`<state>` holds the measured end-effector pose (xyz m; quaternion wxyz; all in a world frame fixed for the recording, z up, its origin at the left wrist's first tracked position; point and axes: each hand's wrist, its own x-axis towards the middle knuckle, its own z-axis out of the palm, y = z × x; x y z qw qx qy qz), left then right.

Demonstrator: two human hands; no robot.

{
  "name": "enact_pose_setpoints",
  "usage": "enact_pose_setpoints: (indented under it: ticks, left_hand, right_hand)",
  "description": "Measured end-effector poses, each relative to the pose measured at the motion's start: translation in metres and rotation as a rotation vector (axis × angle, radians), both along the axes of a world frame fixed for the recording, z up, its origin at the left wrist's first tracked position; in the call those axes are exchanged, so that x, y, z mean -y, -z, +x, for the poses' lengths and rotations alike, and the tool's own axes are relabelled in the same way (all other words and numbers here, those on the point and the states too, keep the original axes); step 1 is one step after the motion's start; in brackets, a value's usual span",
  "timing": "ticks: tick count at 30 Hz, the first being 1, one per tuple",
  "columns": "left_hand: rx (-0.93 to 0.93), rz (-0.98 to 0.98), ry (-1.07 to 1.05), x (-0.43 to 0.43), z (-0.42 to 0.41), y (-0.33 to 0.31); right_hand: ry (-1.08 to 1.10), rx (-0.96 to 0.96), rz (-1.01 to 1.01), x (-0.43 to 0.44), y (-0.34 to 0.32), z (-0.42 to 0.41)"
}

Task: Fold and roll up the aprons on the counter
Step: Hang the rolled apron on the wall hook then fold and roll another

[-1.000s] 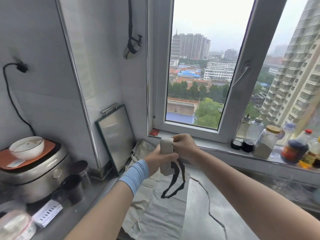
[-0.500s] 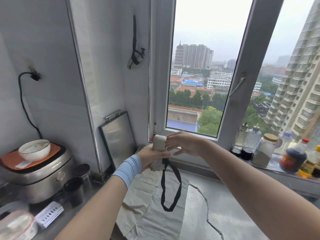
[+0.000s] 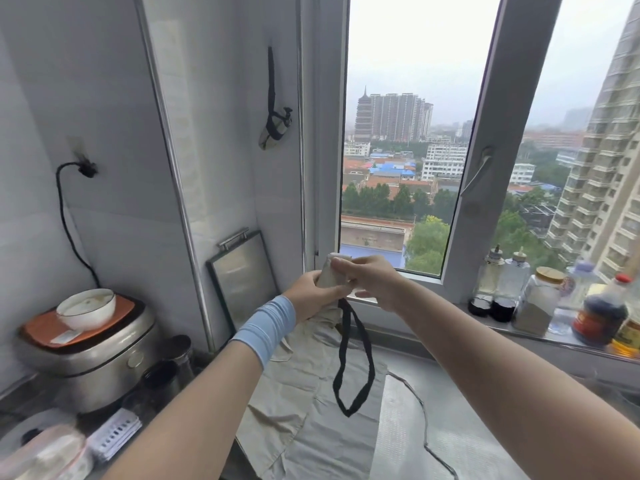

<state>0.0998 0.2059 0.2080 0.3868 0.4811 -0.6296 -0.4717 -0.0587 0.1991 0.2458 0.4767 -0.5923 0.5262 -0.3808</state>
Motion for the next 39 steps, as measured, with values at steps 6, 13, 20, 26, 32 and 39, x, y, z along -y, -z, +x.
enact_pose_setpoints:
  ticks: [6, 13, 20, 26, 32, 39]
  left_hand:
    - [-0.140, 0.156, -0.377, 0.016, 0.004, 0.003]
    - [-0.466, 0.280, -0.203, 0.025, 0.027, 0.013]
    - [-0.826, 0.169, 0.123, 0.006, 0.035, -0.010]
    - [0.160, 0.180, 0.342, -0.013, 0.025, -0.029]
    - [1.001, 0.190, 0.380, -0.014, 0.001, -0.009]
    - [1.096, 0.160, 0.200, 0.000, 0.002, 0.024]
  right_hand:
    - [-0.118, 0.257, 0.099, -0.002, 0.014, 0.014]
    - [-0.186, -0.029, 0.033, -0.002, 0.025, -0.004]
    - [-0.380, 0.231, 0.361, 0.010, 0.047, -0.014]
    - [-0.480, -0.395, 0.131, 0.019, 0.044, -0.007]
    - [-0.381, -0.883, -0.185, 0.032, 0.011, -0.004]
    - [-0.425, -1.166, -0.206, 0.035, 0.005, -0.005]
